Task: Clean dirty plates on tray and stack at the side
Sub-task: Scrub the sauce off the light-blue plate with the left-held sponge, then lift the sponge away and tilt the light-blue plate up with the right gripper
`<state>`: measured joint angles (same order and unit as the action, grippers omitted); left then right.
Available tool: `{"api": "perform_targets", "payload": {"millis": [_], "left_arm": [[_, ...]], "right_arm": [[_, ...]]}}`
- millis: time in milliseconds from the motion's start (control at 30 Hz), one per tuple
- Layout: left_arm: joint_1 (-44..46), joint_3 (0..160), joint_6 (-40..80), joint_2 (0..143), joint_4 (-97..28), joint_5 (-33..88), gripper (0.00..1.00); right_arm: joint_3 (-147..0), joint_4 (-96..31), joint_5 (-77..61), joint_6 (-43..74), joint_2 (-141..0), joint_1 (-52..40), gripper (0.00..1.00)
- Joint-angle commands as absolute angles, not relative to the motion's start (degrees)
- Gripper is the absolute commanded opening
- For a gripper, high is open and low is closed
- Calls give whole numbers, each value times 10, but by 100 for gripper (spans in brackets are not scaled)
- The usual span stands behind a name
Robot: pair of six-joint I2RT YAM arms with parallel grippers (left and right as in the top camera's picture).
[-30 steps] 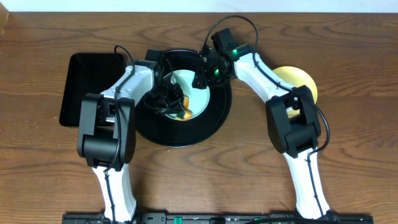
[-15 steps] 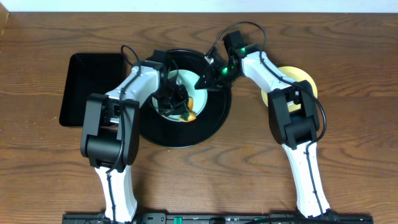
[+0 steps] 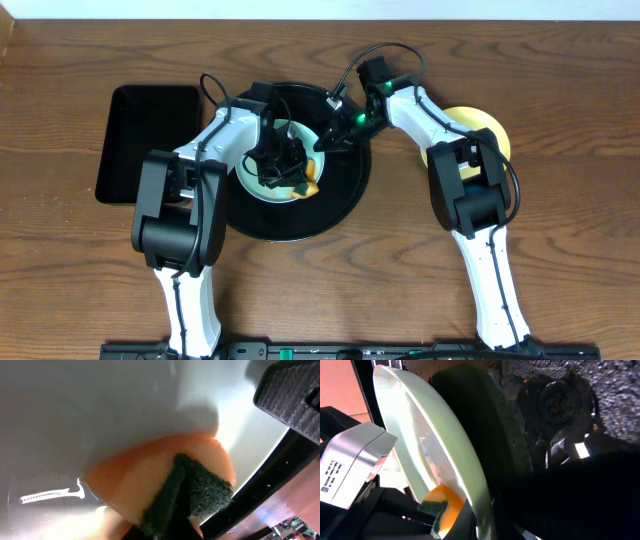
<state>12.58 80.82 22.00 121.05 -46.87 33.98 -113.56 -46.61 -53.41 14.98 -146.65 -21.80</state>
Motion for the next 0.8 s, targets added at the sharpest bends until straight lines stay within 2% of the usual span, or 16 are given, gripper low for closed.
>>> {"api": "perform_targets", "payload": {"millis": [0, 300, 500, 767], "left_arm": [[120, 811, 193, 1228, -497, 300, 7], [50, 900, 178, 1079, -559, 300, 7], [-18, 901, 178, 997, -565, 300, 7], [-67, 901, 177, 990, -567, 299, 7]], "right_arm": [[-1100, -474, -517, 171, -1528, -237, 1], [-1100, -474, -512, 136, -1499, -220, 1], [-1100, -475, -450, 126, -1449, -220, 1], [-1100, -482, -309, 113, -1373, -225, 1]]}}
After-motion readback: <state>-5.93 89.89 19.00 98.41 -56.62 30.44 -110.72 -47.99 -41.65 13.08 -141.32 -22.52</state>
